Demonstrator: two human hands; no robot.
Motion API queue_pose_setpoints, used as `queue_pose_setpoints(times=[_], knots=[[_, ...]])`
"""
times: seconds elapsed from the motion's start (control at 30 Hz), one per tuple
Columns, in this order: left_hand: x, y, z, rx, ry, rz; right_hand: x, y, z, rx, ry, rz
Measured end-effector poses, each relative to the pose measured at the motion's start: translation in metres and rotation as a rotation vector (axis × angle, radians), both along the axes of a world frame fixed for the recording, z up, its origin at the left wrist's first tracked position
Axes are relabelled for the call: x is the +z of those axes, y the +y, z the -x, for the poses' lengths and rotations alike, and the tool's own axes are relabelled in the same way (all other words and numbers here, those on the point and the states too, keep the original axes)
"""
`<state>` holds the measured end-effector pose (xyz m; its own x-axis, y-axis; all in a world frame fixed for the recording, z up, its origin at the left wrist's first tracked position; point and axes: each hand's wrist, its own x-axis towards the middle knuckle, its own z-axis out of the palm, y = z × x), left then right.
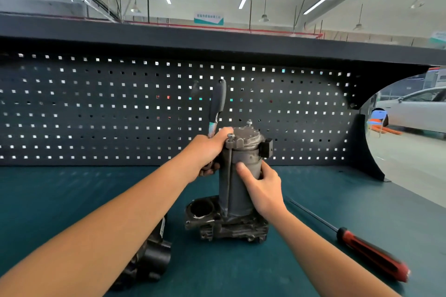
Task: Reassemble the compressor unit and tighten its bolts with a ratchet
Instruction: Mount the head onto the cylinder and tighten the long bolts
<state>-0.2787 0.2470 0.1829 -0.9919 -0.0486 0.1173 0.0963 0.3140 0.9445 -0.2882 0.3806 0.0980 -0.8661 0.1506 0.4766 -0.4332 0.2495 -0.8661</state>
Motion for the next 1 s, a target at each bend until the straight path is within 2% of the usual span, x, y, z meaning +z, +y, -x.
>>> queue_pose_setpoints(times=[0.2, 0.37, 0.43, 0.5, 0.57, 0.6, 0.67, 0.7, 0.77, 0.8, 0.93, 1.0], knots=[[-0.002, -0.003, -0.044, -0.116, 0.030, 0.043, -0.003, 0.011, -0.050, 0.004, 0.045, -0.067], [-0.001, -0.001, -0.055, -0.087, 0.013, 0.003, 0.016, 0.019, -0.073, 0.088, -0.103, -0.253], [0.001, -0.001, -0.056, -0.081, -0.016, 0.014, 0.027, 0.022, -0.080, 0.035, -0.073, -0.338], [0.000, 0.000, -0.055, -0.068, -0.027, 0.027, 0.042, 0.023, -0.090, -0.164, 0.049, -0.537], [0.000, 0.000, -0.053, -0.061, -0.021, 0.040, 0.061, 0.021, -0.098, -0.324, 0.324, -0.851], [-0.001, 0.000, -0.051, -0.049, -0.017, 0.061, 0.072, 0.018, -0.099, -0.343, 0.449, -1.017], [0.000, -0.001, -0.047, -0.016, -0.028, 0.090, 0.094, 0.010, -0.097, -0.246, 0.500, -1.259], [0.000, -0.001, -0.045, -0.007, -0.045, 0.079, 0.102, 0.006, -0.093, -0.150, 0.419, -1.290], [0.002, 0.000, -0.044, 0.015, -0.083, 0.026, 0.111, 0.004, -0.087, 0.008, 0.196, -1.213], [0.002, 0.000, -0.044, 0.026, -0.106, 0.003, 0.111, 0.005, -0.085, 0.035, 0.150, -1.169], [-0.005, -0.004, -0.045, -0.064, -0.176, -0.126, 0.105, 0.008, -0.081, 0.053, 0.202, -1.147], [-0.002, -0.012, -0.047, -0.029, -0.115, -0.093, 0.105, 0.008, -0.079, 0.058, 0.192, -1.123]])
